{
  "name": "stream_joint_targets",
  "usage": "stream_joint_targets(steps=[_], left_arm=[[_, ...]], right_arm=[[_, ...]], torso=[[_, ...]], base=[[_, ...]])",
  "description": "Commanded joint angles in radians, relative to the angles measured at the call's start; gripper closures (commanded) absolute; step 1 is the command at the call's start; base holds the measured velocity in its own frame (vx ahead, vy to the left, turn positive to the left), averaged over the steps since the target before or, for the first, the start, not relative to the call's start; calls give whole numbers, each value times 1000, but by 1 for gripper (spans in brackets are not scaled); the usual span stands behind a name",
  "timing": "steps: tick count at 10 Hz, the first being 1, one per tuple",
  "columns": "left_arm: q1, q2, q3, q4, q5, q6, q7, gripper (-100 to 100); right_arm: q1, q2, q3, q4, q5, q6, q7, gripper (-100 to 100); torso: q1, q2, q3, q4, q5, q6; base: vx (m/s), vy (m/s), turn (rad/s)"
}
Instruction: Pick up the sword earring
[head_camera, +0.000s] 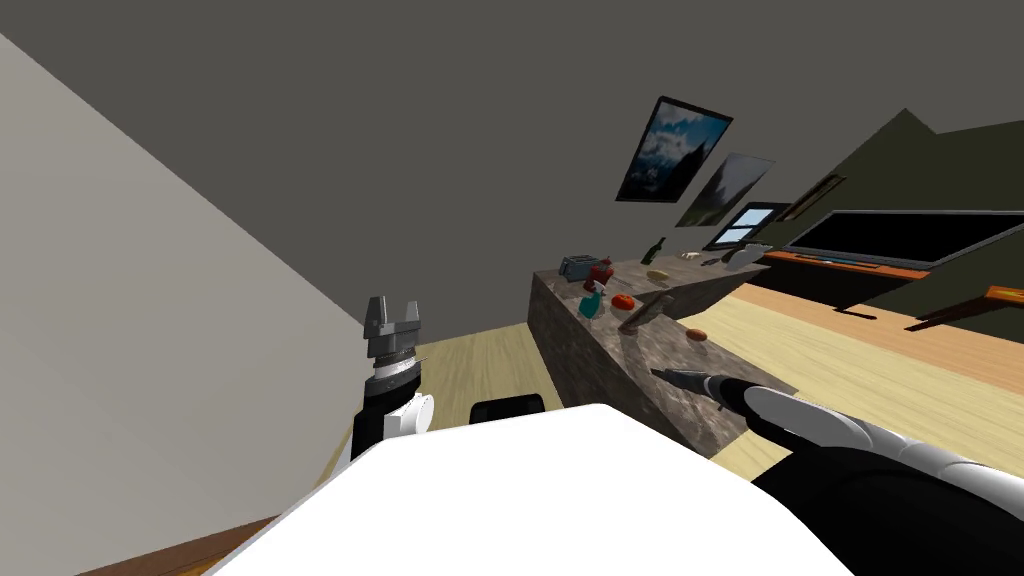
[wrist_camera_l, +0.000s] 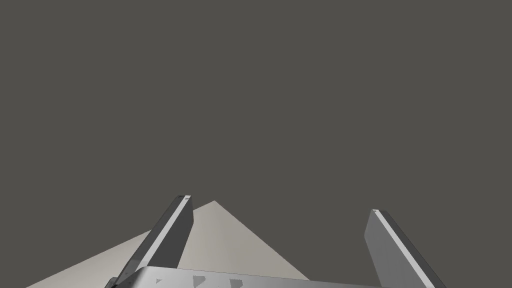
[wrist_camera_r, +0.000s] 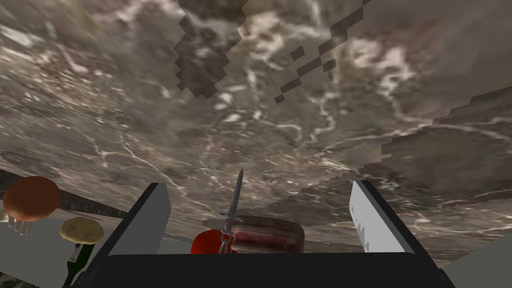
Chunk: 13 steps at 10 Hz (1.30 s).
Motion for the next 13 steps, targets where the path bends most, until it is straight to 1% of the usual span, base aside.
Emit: stream_joint_targets(steps=[1, 2, 3, 6, 7, 8, 12, 13], left_arm=[[0, 0, 0, 0, 0, 0, 0, 0], [0, 0, 0, 0, 0, 0, 0, 0], [0, 0, 0, 0, 0, 0, 0, 0], [0, 0, 0, 0, 0, 0, 0, 0], [0, 0, 0, 0, 0, 0, 0, 0], [0, 0, 0, 0, 0, 0, 0, 0], [0, 0, 0, 0, 0, 0, 0, 0], [0, 0, 0, 0, 0, 0, 0, 0]], right_arm=[[-6, 15, -3, 29, -22, -7, 21, -100], [-12, 23, 1, 45, -32, -8, 27, -100], [-24, 39, 8, 79, -51, -10, 40, -100], [-43, 62, 19, 129, -80, -13, 59, -100], [-42, 57, 20, 117, -72, -7, 47, -100], [-42, 59, 19, 120, -73, -10, 54, 100], [-42, 59, 19, 119, -74, -10, 52, 100], [-42, 59, 19, 119, -74, -10, 52, 0]], torso=[[0, 0, 0, 0, 0, 0], [0, 1, 1, 0, 0, 1], [0, 1, 1, 0, 0, 1], [-1, 1, 0, 0, -1, 1], [-3, 0, 0, 0, -2, 1], [-4, -2, -1, -1, -2, 1], [-4, -4, -3, -2, -2, 1], [-4, -5, -3, -2, -2, 1]], base=[[-79, -3, 170], [-71, -1, 129], [-78, 6, 297], [-65, 5, 174], [-22, 6, 19], [0, 0, 0], [0, 0, 0], [0, 0, 0]])
